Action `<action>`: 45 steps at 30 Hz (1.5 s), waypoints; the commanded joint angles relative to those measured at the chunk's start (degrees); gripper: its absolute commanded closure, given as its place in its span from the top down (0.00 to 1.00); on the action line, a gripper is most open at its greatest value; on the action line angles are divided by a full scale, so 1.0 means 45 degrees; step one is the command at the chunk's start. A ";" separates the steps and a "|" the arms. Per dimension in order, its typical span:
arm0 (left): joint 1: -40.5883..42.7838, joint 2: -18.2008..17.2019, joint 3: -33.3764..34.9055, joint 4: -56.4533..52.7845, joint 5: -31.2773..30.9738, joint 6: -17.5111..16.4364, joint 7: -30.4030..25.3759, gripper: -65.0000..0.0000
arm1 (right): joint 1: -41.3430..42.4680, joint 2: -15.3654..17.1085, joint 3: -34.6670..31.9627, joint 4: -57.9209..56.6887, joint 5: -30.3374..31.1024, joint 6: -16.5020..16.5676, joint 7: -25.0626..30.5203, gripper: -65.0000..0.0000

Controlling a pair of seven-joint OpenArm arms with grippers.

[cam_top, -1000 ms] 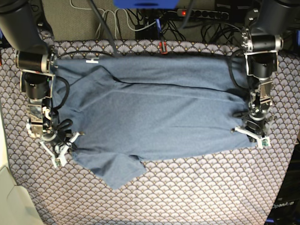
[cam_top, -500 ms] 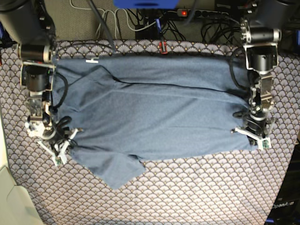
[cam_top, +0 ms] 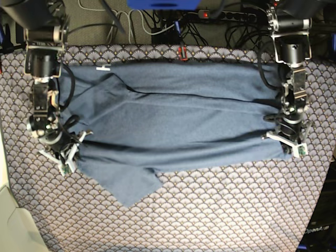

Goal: Fold the T-shirt properly
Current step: 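Lift the side edges and fold them toward the collar with both grippers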

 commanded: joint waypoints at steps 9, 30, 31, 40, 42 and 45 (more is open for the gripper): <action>0.0178 -0.0042 -0.0755 0.2274 -0.0019 -0.0051 0.1776 0.01 | -0.1475 0.0187 0.0107 0.2749 0.0060 -0.0039 0.0257 0.00; 0.4378 0.0388 -0.0833 0.7119 0.0001 0.0047 0.2050 0.01 | -0.4699 0.0109 0.2373 0.7203 0.0079 0.2334 -0.1189 0.00; 0.4573 0.0388 -0.0833 0.7334 0.0001 0.0047 0.2050 0.01 | -0.4875 0.0109 0.2393 0.7379 0.0079 0.2334 -0.1208 0.00; 0.5609 0.0818 -0.2454 0.7861 0.0001 -0.0070 0.2050 0.01 | -0.6164 0.0109 0.2745 0.8630 0.0099 0.2334 -0.1169 0.00; 0.5785 0.0818 -0.2454 0.7861 0.0001 -0.0070 0.2050 0.01 | -0.6281 0.0109 0.2764 0.8688 0.0099 0.2334 -0.1208 0.00; 0.5960 0.0818 -0.2435 0.7861 0.0040 -0.0070 0.2050 0.01 | -0.6594 0.0128 0.2764 0.8727 0.0099 0.2334 -0.1208 0.00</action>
